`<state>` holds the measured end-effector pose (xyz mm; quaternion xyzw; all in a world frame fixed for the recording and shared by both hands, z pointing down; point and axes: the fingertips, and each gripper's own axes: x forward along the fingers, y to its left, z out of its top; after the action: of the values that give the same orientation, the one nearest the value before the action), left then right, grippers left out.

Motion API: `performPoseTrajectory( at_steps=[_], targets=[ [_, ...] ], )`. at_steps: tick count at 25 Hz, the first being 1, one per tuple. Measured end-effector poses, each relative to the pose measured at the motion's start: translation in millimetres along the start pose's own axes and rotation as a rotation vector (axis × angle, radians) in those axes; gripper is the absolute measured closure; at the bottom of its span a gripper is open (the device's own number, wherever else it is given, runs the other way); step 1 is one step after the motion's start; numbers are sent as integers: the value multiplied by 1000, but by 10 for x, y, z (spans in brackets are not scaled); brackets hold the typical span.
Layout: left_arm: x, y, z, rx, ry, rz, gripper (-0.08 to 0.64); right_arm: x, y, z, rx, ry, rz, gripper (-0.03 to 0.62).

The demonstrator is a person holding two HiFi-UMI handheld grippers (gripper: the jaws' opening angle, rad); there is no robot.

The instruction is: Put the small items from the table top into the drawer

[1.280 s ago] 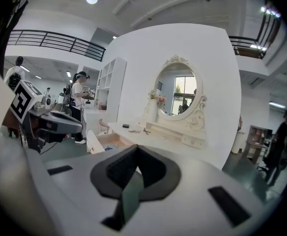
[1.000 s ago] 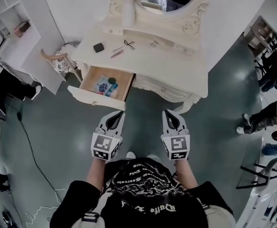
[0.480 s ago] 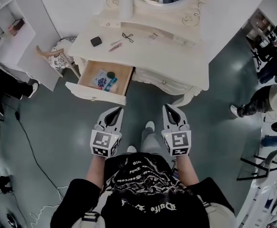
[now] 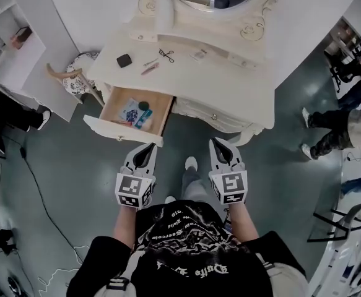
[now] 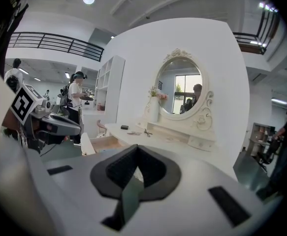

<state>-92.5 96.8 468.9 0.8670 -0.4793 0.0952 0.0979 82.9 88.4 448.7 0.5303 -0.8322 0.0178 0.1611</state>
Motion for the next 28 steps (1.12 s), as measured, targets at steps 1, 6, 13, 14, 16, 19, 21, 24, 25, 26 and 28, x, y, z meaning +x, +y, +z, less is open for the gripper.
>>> performPoseTrajectory(
  at_steps=[1, 6, 13, 14, 16, 19, 21, 24, 25, 26, 28],
  targets=[
    [54, 23, -3, -4, 5, 5, 543, 56, -28, -1, 0, 2, 8, 581],
    [374, 87, 43, -12, 21, 25, 543, 349, -227, -37, -3, 24, 50, 580],
    [747, 209, 218, -31, 16, 69, 543, 738, -560, -2, -18, 56, 96, 580],
    [794, 230, 237, -37, 18, 80, 543, 788, -604, 3, -18, 57, 104, 580],
    [905, 264, 290, -47, 18, 99, 543, 890, -708, 11, -17, 60, 119, 580],
    [1098, 264, 367, -49, 21, 113, 543, 1036, -891, 20, -16, 65, 137, 580],
    [1232, 251, 403, -46, 24, 117, 543, 1136, -1013, 20, -7, 67, 146, 580],
    [1435, 244, 463, -42, 19, 123, 543, 1294, -1202, 27, -3, 65, 153, 580],
    [1498, 244, 484, -41, 17, 126, 543, 1341, -1259, 29, -4, 65, 155, 578],
    [1559, 246, 502, -41, 15, 130, 543, 1386, -1312, 29, -5, 66, 158, 578],
    [1679, 249, 531, -44, 11, 141, 543, 1472, -1411, 26, -10, 67, 169, 578]
  ],
)
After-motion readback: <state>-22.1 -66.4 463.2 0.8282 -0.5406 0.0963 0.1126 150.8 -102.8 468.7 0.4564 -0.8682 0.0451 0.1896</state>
